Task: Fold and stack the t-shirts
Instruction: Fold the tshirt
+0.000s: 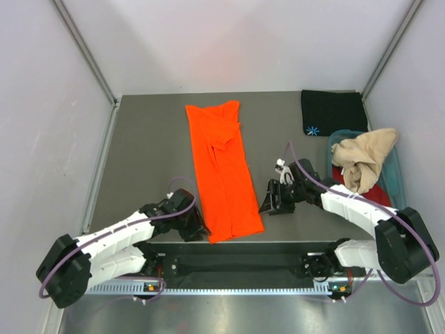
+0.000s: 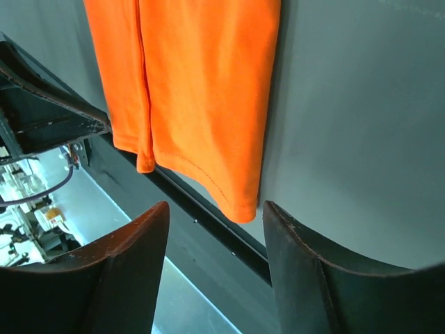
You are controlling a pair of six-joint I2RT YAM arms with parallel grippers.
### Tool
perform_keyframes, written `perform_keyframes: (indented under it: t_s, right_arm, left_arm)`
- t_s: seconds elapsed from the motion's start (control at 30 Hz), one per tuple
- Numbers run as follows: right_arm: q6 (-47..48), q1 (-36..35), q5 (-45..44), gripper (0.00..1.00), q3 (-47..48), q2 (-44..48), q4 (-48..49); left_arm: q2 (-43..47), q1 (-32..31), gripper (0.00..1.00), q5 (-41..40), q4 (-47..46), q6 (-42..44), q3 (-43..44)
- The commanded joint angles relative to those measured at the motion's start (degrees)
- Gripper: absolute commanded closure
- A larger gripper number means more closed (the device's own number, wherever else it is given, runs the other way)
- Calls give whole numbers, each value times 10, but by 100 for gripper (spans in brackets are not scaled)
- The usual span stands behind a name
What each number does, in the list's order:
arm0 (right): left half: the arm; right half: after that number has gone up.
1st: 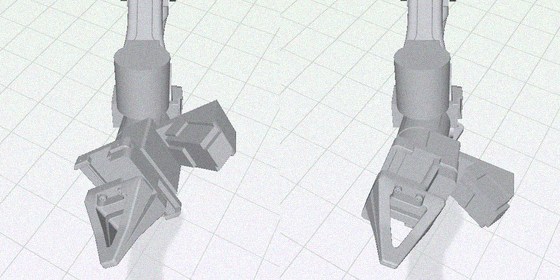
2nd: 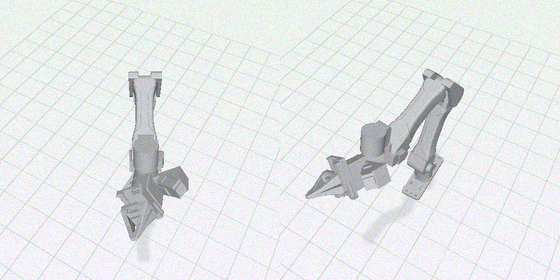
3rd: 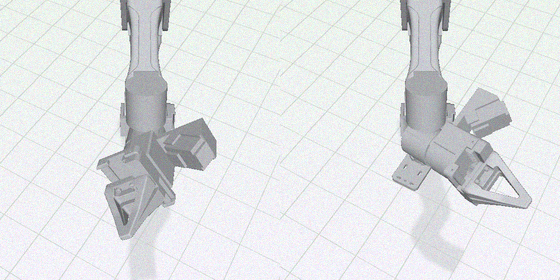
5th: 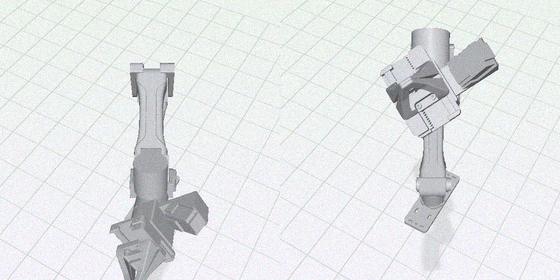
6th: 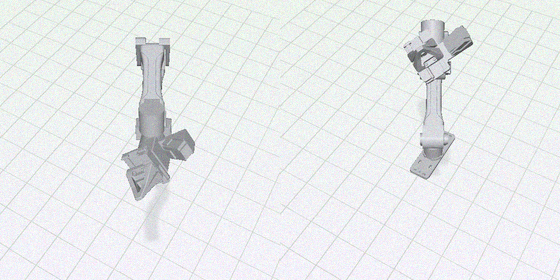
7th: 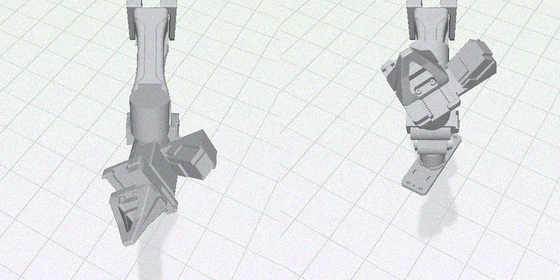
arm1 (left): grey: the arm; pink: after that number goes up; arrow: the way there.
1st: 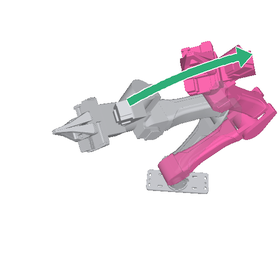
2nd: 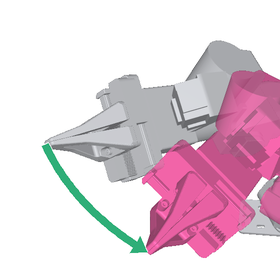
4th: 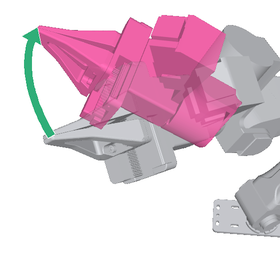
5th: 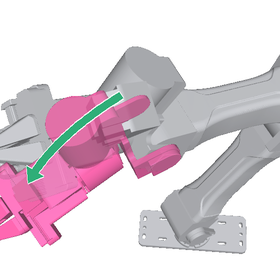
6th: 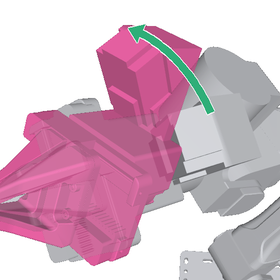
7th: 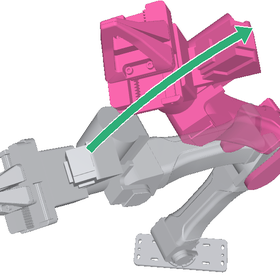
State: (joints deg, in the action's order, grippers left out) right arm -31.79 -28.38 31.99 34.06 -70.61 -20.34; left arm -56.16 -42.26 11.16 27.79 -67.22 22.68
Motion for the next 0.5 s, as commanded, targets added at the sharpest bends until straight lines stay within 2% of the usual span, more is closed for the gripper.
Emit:
perform_keyframes:
  t_s: [0.0,0.47]
  right_arm:
    - [-3,-4,12,43,0,-11,43]
    - [23,-4,31,42,-36,-44,48]
  left_arm:
    - [-18,-9,57,-18,-36,-28,-4]
    - [-32,-14,61,17,-102,-67,-48]
